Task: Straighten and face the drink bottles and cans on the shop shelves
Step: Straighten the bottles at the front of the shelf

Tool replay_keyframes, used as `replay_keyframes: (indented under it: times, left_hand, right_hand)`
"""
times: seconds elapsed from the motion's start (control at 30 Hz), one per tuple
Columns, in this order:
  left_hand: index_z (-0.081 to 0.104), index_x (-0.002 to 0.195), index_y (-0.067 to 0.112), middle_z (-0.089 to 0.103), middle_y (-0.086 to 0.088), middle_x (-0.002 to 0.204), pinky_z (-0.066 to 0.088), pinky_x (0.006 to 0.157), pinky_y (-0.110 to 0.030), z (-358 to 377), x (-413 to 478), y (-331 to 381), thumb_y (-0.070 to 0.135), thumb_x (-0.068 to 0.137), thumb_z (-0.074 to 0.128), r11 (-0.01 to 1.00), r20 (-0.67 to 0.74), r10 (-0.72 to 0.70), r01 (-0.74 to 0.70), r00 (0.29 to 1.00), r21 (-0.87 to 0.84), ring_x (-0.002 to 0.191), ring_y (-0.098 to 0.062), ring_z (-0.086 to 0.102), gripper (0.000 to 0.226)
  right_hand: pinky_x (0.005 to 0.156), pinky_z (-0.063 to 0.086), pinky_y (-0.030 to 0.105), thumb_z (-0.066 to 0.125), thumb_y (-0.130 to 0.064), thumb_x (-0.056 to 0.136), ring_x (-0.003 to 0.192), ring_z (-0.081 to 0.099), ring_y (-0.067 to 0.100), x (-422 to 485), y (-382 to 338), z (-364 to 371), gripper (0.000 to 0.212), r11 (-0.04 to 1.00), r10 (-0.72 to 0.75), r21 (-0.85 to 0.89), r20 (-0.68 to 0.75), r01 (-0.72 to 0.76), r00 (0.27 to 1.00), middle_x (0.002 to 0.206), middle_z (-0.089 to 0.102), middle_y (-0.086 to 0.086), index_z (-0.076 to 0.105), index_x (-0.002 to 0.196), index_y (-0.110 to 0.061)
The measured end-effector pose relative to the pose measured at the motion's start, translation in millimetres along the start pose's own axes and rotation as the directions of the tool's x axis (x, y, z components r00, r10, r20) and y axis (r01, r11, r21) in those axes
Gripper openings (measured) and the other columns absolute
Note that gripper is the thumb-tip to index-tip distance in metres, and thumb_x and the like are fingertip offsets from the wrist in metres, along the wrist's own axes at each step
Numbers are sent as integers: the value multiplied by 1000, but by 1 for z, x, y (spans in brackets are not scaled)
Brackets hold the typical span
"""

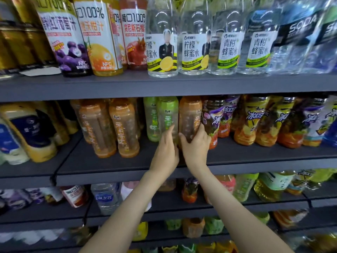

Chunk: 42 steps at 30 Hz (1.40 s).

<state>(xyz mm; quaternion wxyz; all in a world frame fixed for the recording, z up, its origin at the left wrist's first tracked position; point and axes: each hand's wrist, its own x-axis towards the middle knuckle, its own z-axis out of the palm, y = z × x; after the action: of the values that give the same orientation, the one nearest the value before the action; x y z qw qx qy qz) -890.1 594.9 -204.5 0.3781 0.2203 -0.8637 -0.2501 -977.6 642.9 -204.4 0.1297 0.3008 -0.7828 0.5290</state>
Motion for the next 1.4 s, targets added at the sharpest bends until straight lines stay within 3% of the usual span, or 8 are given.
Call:
replay_keyframes:
  times: [0.2, 0.4, 0.67, 0.83, 0.93, 1.03, 1.2, 1.4]
  left_hand:
    - [29, 142, 12, 44, -6, 131, 43, 92, -23, -18, -10, -5, 7, 92, 52, 999, -49, 32, -31, 998, 16, 115, -14, 50, 55]
    - [19, 147, 30, 33, 1, 148, 35, 106, -27, -26, -21, -8, 57, 89, 43, 992, 84, 96, -88, 992, -92, 134, -11, 36, 69]
    - [21, 144, 28, 35, 12, 140, 28, 104, -7, -30, -32, 16, 49, 82, 61, 941, 42, 225, -207, 973, -267, 131, 3, 32, 77]
    - [41, 134, 21, 54, 3, 130, 43, 101, -22, -65, -46, -4, 48, 75, 68, 936, -116, 76, -111, 990, -335, 123, -7, 49, 70]
    - [42, 128, 26, 56, 6, 123, 42, 97, -15, -93, -63, -26, 46, 75, 69, 947, -237, 20, -94, 971, -306, 117, -5, 52, 63]
    - [49, 122, 0, 61, -10, 117, 46, 94, -18, -121, -80, -54, 50, 76, 67, 963, -365, -78, -24, 928, -268, 111, -10, 57, 71]
    - [42, 130, 13, 55, 8, 114, 37, 84, -2, -178, -94, -91, 40, 75, 66, 977, -466, -190, 121, 864, -174, 106, 4, 52, 66]
    - [35, 140, 19, 59, -2, 124, 48, 94, -38, -218, -74, -123, 38, 81, 68, 936, -436, -343, 345, 832, -78, 113, -21, 56, 71]
  right_hand:
    - [86, 37, 32, 77, -29, 70, 101, 48, 33, 1, 2, -4, 63, 998, -55, -15, -91, 53, 994, 101, 54, 17, 52, 118, 3]
    - [92, 43, 36, 73, -30, 72, 107, 46, 21, -23, 13, -32, 57, 995, -30, 88, -93, 38, 995, 107, 54, 5, 51, 119, -5]
    - [78, 42, 24, 64, -37, 75, 94, 48, 14, -60, 3, -48, 42, 951, -247, 172, -69, 255, 967, 98, 49, -5, 56, 103, -6]
    - [87, 40, 19, 71, -26, 77, 99, 49, 16, -69, -24, -25, 51, 894, -422, 160, -6, 418, 906, 105, 56, 6, 56, 118, 1]
    - [90, 36, 14, 64, -32, 79, 102, 48, 16, -78, -49, -2, 55, 848, -511, 217, 90, 484, 855, 108, 58, 7, 53, 124, -2]
    - [93, 37, 18, 60, -31, 81, 108, 48, 17, -92, -78, 26, 53, 799, -584, 319, 213, 510, 783, 115, 60, 9, 50, 128, -7]
    - [96, 41, 22, 56, -34, 88, 113, 49, 12, -112, -112, 62, 47, 777, -607, 416, 300, 472, 736, 120, 56, -3, 51, 130, -12]
    - [94, 41, 25, 57, -13, 90, 108, 49, 10, -114, -118, 85, 35, 813, -558, 354, 246, 463, 792, 112, 54, -7, 55, 125, -11]
